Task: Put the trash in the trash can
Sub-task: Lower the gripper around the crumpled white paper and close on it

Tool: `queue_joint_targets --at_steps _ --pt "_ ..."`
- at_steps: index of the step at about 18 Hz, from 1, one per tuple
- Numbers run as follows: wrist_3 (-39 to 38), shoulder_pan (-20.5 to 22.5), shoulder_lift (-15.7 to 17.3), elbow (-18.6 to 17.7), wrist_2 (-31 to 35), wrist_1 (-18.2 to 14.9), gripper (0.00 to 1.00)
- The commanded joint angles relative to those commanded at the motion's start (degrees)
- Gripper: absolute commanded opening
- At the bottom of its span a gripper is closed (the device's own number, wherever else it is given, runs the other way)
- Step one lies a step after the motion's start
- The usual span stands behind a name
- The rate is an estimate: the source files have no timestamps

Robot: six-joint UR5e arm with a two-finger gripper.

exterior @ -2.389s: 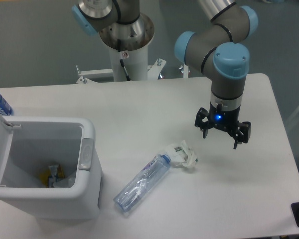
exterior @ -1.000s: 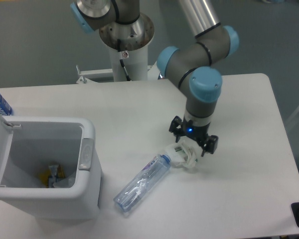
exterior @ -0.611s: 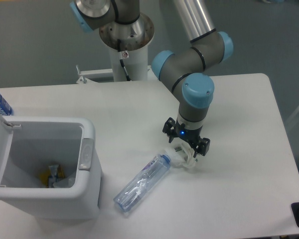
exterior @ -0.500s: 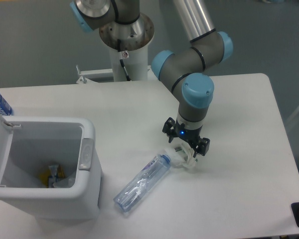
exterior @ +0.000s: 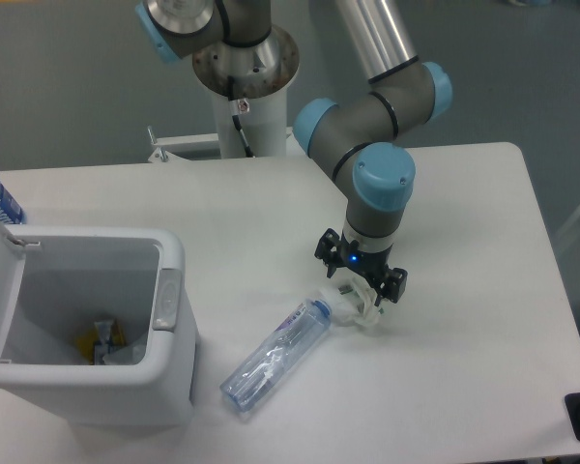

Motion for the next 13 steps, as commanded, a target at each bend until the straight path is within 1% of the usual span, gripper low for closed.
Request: queue_joint_targets --at_steps 3,7,9,10,11,13 --pt "0.0 0.0 -0.8 -0.2 0.1 0.0 0.99" --pt "-0.1 -0.3 -1.2 -0.4 2.3 -0.1 0.78" --pt "-0.3 -0.4 -1.3 -0.6 2.5 -0.1 0.62" --pt "-0.3 -0.4 -1.5 -0.6 2.5 -0.1 0.53" --pt "-0.3 -0.8 -1.8 -0.4 2.5 -0.2 0.38" --pt "-0.4 -1.0 -2.0 -0.5 2.9 -0.2 0.01"
